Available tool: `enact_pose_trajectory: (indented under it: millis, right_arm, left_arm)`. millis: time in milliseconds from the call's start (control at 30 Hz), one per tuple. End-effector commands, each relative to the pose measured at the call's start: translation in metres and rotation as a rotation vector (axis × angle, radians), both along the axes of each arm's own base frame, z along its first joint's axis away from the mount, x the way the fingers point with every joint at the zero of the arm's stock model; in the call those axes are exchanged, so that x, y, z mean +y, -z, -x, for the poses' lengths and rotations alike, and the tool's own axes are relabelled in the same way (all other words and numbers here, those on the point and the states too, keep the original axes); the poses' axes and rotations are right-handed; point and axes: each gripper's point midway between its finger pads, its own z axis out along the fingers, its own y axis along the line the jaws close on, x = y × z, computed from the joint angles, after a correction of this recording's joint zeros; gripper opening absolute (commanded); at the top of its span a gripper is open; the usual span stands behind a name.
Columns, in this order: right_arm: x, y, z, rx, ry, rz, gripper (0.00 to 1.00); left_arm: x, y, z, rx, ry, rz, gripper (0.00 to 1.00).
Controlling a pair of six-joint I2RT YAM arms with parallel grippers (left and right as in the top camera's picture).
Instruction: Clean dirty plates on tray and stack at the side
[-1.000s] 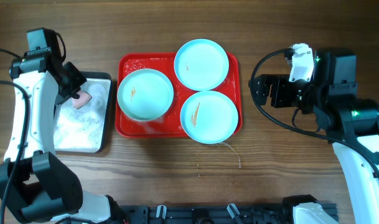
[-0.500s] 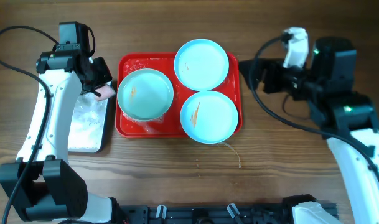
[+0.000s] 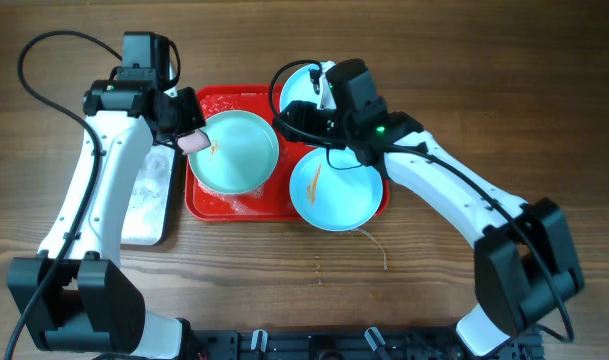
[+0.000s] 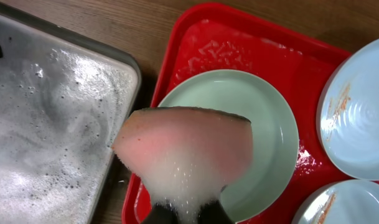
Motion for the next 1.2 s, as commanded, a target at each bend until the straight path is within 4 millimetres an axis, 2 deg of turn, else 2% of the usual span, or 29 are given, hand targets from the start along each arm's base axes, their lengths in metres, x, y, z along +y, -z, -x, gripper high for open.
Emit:
enact_pose_trajectory:
  millis: [0, 167, 267, 333, 467, 667, 833, 933, 1033, 1167]
  right_arm:
    - [0.0, 0.02, -0.009, -0.003, 0.085, 0.082, 0.51]
    - [-0.005, 0.034, -0.006, -0.009, 0.13, 0.204, 0.35]
    - [-0.005, 0.038, -0.015, 0.027, 0.126, 0.28, 0.35]
    - [0.008, 0.053, -0.02, 0.091, 0.077, 0.336, 0.36]
    - [0.029, 0.081, -0.008, 0.14, 0.007, 0.368, 0.36]
    - [0.032, 0.104, 0.002, 0.178, -0.016, 0.402, 0.35]
    - [0.031, 0.126, 0.007, 0.213, -0.02, 0.427, 0.25]
    - [0.031, 0.131, 0.007, 0.217, -0.02, 0.431, 0.2]
    - [0.032, 0.13, 0.006, 0.213, -0.019, 0.427, 0.06]
    - [0.032, 0.13, 0.006, 0.214, -0.021, 0.429, 0.04]
  left_arm:
    - [-0.011, -0.001, -0.004, -0.006, -0.008, 0.025, 0.04]
    - [-0.011, 0.01, -0.006, 0.019, -0.033, 0.025, 0.04]
    - [-0.007, 0.01, -0.006, 0.017, -0.045, 0.008, 0.04]
    - [-0.007, 0.01, -0.006, 0.017, -0.059, 0.011, 0.04]
    - [-0.006, 0.01, -0.007, 0.015, -0.063, 0.009, 0.04]
    - [-0.006, 0.012, -0.007, 0.02, -0.065, 0.006, 0.04]
    - [-0.006, 0.015, -0.01, 0.018, -0.065, 0.006, 0.04]
    - [-0.006, 0.023, -0.013, 0.031, -0.065, 0.005, 0.04]
    - [-0.006, 0.036, -0.013, 0.066, -0.065, 0.001, 0.04]
    - [-0.006, 0.052, -0.015, 0.101, -0.072, -0.001, 0.04]
